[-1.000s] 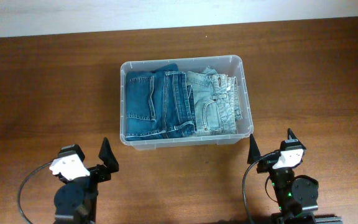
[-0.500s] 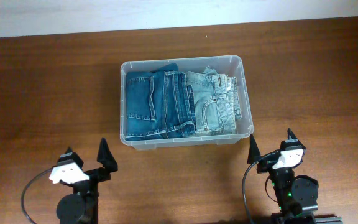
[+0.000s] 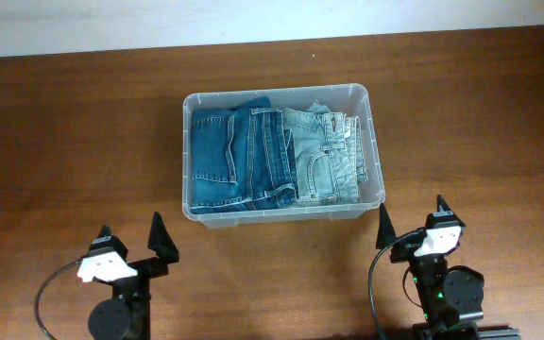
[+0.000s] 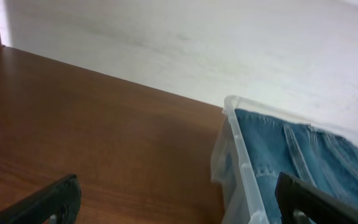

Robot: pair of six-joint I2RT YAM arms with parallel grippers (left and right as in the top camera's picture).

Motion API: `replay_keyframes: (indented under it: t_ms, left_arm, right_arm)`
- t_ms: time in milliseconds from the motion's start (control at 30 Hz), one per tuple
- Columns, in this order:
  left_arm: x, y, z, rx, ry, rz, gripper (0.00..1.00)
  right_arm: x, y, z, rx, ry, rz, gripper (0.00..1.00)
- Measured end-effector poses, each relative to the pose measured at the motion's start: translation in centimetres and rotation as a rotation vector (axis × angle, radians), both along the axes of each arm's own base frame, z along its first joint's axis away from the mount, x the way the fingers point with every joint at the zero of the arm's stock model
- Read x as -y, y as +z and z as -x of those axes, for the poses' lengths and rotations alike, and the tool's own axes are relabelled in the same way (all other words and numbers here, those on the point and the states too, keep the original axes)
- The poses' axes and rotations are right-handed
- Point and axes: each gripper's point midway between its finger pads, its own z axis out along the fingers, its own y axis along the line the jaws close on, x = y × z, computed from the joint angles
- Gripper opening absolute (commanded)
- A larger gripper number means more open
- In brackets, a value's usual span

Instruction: Pack container

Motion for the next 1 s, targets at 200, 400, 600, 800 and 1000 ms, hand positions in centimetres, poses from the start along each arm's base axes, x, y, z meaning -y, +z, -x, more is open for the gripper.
replay_keyframes:
  t_ms: [200,400,600,800,1000]
  left_arm:
    - [0.8,-1.0,-0.2,-0.024,-0.054,-0.091,0.99]
    - [1.4,-1.3,-0.2,-0.032,-0.109,-0.208,1.00]
    - [1.8,-1.4,-0.2,-0.034,-0.138,-0.265,0.99]
    - [1.9,-1.4,-0.2,-0.033,-0.145,-0.279,0.99]
    - [2.0,-1.4,-0.2,-0.033,-0.147,-0.279,1.00]
  right_arm:
    - [0.0,0.0,0.0,0.000,0.000,-0.001,0.99]
    - [0.0,0.0,0.0,0.000,0.000,0.000,0.99]
    - [0.0,0.0,0.0,0.000,0.000,0.000,0.99]
    - [0.0,0.0,0.0,0.000,0.000,0.000,0.99]
    - [0.0,0.0,0.0,0.000,0.000,0.000,0.99]
